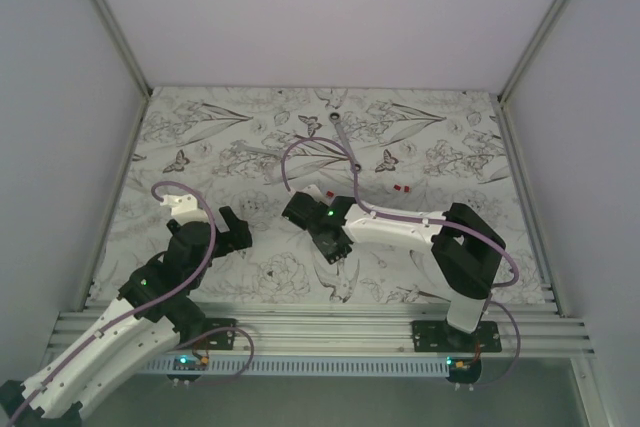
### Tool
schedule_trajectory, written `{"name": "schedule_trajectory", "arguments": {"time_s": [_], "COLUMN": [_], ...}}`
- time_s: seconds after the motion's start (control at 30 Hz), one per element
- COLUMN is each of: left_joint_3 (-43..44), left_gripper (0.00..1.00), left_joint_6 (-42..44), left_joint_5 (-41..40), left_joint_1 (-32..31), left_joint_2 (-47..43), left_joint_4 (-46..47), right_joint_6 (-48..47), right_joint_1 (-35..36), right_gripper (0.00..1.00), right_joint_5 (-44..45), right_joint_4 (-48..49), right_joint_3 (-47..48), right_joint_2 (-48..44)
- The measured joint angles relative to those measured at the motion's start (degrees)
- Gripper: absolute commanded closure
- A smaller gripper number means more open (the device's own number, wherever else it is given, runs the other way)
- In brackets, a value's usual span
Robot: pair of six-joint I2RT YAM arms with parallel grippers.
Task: Snap on the fuse box
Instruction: Install the fuse at the fuse box base.
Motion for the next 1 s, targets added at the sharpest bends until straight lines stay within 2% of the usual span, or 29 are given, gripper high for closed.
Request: {"name": "schedule_trajectory", "arguments": {"time_s": [0.7, 1.0], "left_joint_3": [0.0, 0.0], "left_gripper": [0.0, 0.0], "left_joint_6": [0.0, 0.0], "left_joint_5": [0.0, 0.0], "left_joint_1": [0.0, 0.0], "left_joint_2": [0.02, 0.02], "left_joint_4": [0.0, 0.0], "right_joint_6": [-0.02, -0.07], "right_joint_1": [0.0, 0.0], "right_gripper": [0.75, 0.89], "right_joint_5": [0.15, 0.15], "right_joint_4": [0.46, 0.52], "right_joint_3": [-0.02, 0.0], "right_joint_2": [1.03, 1.27]}}
